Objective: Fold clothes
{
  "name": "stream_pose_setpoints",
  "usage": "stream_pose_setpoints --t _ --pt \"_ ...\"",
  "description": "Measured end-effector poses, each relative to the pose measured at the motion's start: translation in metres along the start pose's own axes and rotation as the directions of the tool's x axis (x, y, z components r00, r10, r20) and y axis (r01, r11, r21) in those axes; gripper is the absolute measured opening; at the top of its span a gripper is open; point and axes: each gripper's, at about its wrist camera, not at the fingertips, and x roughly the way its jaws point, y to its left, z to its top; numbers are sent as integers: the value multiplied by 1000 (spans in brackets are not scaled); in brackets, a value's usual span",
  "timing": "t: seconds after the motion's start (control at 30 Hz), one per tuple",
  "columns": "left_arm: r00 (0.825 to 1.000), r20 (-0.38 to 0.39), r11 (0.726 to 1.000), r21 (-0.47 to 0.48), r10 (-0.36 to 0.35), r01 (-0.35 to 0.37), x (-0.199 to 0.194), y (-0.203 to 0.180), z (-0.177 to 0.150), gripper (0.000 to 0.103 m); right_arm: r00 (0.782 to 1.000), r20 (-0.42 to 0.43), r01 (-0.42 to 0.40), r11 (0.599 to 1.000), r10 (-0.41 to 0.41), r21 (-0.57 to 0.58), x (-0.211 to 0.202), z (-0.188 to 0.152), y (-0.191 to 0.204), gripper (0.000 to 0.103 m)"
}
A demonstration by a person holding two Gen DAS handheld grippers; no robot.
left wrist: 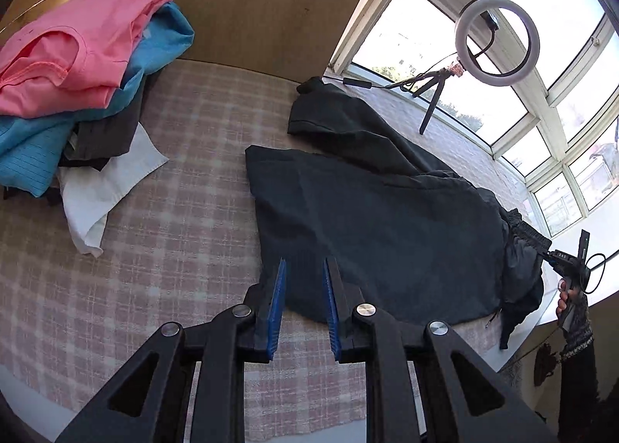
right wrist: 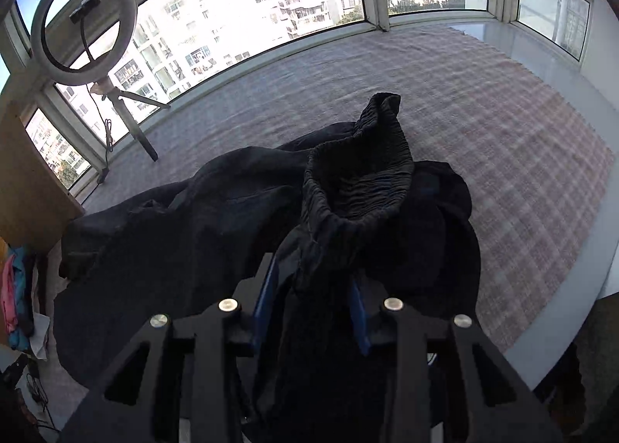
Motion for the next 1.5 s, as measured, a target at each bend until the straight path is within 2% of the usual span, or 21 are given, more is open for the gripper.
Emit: stream_pose_setpoints --t 0.1,0.2,0.33,0.37,0.43,0.5,0.53,0.57,0.67,0.77,0.8,0.83,0.93,0.97,1.03,1.13,1.2,1.23,1.3,1.4,1.5 --pt "1000 -10 1000 2 11 -11 7 4 -1 19 999 44 -8 1000 8 -2 -21 -1 0 9" --pt "999 -20 999 18 49 -48 19 7 1 22 989 148 0 997 -12 79 -65 5 -31 9" --pt "996 -59 997 37 66 -64 50 5 5 22 953 241 129 965 -184 227 -103 9 -95 9" --pt "995 -74 997 47 71 -68 59 2 5 22 949 231 155 956 -214 251 -104 11 -110 9" --pt "994 -98 999 38 42 -38 72 -4 5 22 961 141 196 947 -236 253 -92 14 -126 10" --pt "993 -101 997 63 55 -49 82 -12 5 22 958 61 257 937 -279 237 -86 11 -130 14" --pt "993 -96 995 75 75 -68 86 -15 6 22 953 70 274 934 -296 228 -92 6 -126 15" --pt "992 -110 998 49 53 -48 92 -15 7 22 946 96 283 933 -310 221 -102 -1 -119 16" --pt "988 -153 1000 9 1 1 113 -23 13 27 949 174 240 959 -264 149 -130 -16 -81 18" --pt "987 -154 996 81 48 -36 132 -39 17 28 965 215 147 989 -151 35 -142 -22 -27 23" --pt "989 -144 996 83 44 -32 134 -42 19 23 970 220 111 994 -105 -11 -142 -24 -7 23" --pt "990 -144 998 63 9 1 134 -43 21 5 973 220 79 995 -65 -59 -141 -25 13 23" --pt "989 -100 994 -2 -108 108 115 -55 29 1 975 219 14 982 27 -186 -137 -29 71 23" --pt "978 -86 981 -13 -192 192 111 -68 35 1 975 215 -14 975 63 -221 -135 -29 88 23" --pt "928 -90 932 1 -361 363 108 -105 46 3 971 201 -70 960 128 -272 -128 -28 116 23" --pt "884 -215 890 102 -416 444 114 -162 46 9 973 126 -138 925 193 -354 -101 -26 156 23" --pt "914 -186 902 178 -362 393 100 -161 36 13 973 60 -180 896 223 -405 -78 -26 185 23" --pt "929 -165 907 215 -332 363 92 -160 31 19 969 19 -213 876 245 -433 -65 -26 200 23" --pt "961 -121 942 198 -250 270 87 -135 27 31 960 -61 -267 829 273 -491 -39 -31 237 23" --pt "982 -119 981 111 -145 158 104 -96 20 34 941 -166 -335 744 295 -578 -1 -42 295 26" --pt "990 -113 993 78 -79 89 123 -78 13 30 917 -260 -398 658 302 -640 29 -57 350 32"
